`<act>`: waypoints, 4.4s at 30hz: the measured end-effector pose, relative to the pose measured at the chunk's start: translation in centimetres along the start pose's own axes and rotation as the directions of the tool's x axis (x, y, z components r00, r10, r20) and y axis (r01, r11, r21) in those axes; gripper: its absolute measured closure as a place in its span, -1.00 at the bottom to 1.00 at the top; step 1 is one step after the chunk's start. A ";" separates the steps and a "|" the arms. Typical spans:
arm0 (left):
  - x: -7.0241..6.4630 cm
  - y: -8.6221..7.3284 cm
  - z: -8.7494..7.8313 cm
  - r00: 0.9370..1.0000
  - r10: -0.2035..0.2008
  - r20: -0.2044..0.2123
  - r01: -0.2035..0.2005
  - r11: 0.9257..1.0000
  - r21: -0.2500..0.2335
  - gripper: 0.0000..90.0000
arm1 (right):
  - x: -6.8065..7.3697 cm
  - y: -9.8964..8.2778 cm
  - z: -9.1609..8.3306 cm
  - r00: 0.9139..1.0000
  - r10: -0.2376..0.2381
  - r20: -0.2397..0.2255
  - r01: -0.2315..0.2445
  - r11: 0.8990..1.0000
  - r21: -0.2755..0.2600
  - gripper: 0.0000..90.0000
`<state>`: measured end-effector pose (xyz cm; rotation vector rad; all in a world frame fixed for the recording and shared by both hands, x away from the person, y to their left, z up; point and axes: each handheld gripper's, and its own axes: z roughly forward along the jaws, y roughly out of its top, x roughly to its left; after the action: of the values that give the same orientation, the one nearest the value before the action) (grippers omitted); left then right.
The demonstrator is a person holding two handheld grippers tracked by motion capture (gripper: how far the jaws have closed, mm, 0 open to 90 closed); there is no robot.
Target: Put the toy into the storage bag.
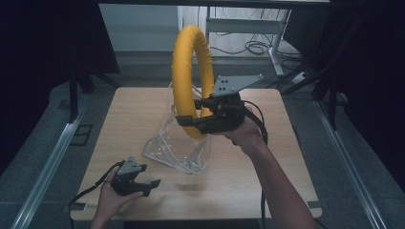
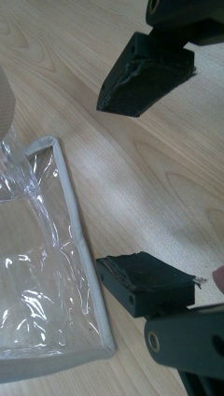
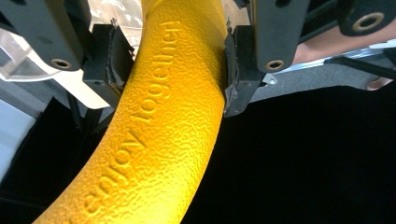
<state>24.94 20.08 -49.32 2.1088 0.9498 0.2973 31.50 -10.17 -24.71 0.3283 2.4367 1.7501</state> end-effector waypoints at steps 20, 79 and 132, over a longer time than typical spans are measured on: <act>0.0 0.0 0.1 1.000 0.004 0.001 -0.004 1.000 0.006 -0.52 | -0.1 -1.7 2.5 0.993 0.027 -0.111 -0.026 1.000 0.011 0.09; 0.1 0.0 0.2 1.000 0.014 -0.008 -0.014 1.000 0.009 -0.53 | -4.3 -10.5 6.4 0.985 0.168 0.024 -0.170 0.978 0.120 -0.29; 0.0 -0.1 0.5 1.000 0.015 -0.007 -0.015 1.000 0.022 -0.54 | -5.0 -20.2 -3.8 0.925 0.218 0.312 -0.245 0.968 0.051 -0.27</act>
<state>25.11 19.78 -49.74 2.1368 0.9458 0.3030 33.42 -21.13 -42.72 0.8614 2.3290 1.5327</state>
